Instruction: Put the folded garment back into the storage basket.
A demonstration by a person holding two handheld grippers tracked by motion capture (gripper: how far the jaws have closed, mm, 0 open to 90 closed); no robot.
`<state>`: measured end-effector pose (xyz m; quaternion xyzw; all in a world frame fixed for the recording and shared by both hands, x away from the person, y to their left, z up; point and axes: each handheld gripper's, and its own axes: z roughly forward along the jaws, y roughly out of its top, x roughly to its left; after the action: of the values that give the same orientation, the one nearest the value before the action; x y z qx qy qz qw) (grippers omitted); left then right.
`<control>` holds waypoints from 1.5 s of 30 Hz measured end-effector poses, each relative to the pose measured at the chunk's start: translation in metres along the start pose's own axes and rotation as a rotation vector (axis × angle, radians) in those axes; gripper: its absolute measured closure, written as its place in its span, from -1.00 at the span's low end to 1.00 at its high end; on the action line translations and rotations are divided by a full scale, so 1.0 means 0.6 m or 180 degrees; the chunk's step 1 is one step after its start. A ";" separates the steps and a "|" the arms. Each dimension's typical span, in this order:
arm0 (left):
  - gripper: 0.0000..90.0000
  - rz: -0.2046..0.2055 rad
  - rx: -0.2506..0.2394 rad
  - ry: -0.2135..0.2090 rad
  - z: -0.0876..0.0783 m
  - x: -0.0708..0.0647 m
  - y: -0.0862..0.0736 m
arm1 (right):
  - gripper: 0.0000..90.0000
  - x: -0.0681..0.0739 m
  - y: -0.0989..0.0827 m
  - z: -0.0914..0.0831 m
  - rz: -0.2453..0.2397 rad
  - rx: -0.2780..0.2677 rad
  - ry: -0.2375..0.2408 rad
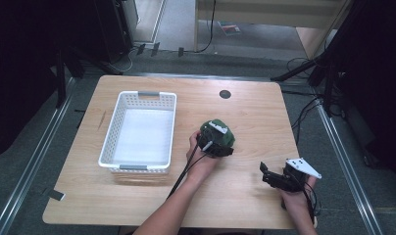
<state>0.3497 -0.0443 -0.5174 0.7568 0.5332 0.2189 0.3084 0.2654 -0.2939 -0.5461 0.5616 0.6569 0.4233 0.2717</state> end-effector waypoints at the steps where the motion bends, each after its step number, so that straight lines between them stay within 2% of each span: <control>1: -0.50 0.0033 -0.0044 -0.0023 -0.012 0.003 0.003 | -1.00 0.000 0.000 0.000 0.0007 0.0005 -0.0004; 2: -0.50 0.0033 -0.0044 -0.0023 -0.012 0.003 0.003 | -1.00 0.000 0.000 0.000 0.0007 0.0005 -0.0004; 4: -0.50 0.0046 -0.0124 -0.0059 -0.034 0.009 0.010 | -1.00 0.000 0.000 0.000 0.0002 0.0010 -0.0007; 5: -0.50 0.0046 -0.0124 -0.0059 -0.034 0.009 0.010 | -1.00 0.000 0.000 0.000 0.0003 0.0010 -0.0007; 12: -0.50 0.0033 -0.0266 -0.0125 -0.083 0.028 0.024 | -1.00 0.000 0.000 0.001 0.0003 0.0011 -0.0012; 25: -0.51 -0.0013 -0.0435 -0.0144 -0.139 0.070 0.036 | -1.00 0.000 0.000 0.001 0.0000 0.0022 -0.0013; 29: -0.51 -0.0065 -0.0489 -0.0155 -0.157 0.095 0.039 | -1.00 0.000 0.000 0.001 0.0001 0.0021 -0.0016; 31: -0.51 -0.0082 -0.0502 -0.0152 -0.162 0.100 0.040 | -1.00 0.000 0.000 0.001 -0.0007 0.0017 -0.0013; 36: -0.51 -0.0085 -0.0583 -0.0071 -0.184 0.127 0.044 | -1.00 0.000 0.000 0.001 -0.0010 0.0018 -0.0015; 43: -0.51 -0.0193 -0.0669 0.0022 -0.213 0.177 0.047 | -1.00 0.000 0.000 0.001 -0.0005 0.0027 -0.0025; 44: -0.51 -0.0224 -0.0680 0.0055 -0.221 0.192 0.046 | -1.00 0.000 0.001 0.001 0.0004 0.0033 -0.0028; 45: -0.51 -0.0224 -0.0680 0.0055 -0.221 0.192 0.046 | -1.00 0.000 0.001 0.001 0.0004 0.0033 -0.0028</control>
<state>0.3196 0.0884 -0.4033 0.6985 0.5357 0.2700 0.3903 0.2661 -0.2934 -0.5463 0.5653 0.6576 0.4175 0.2713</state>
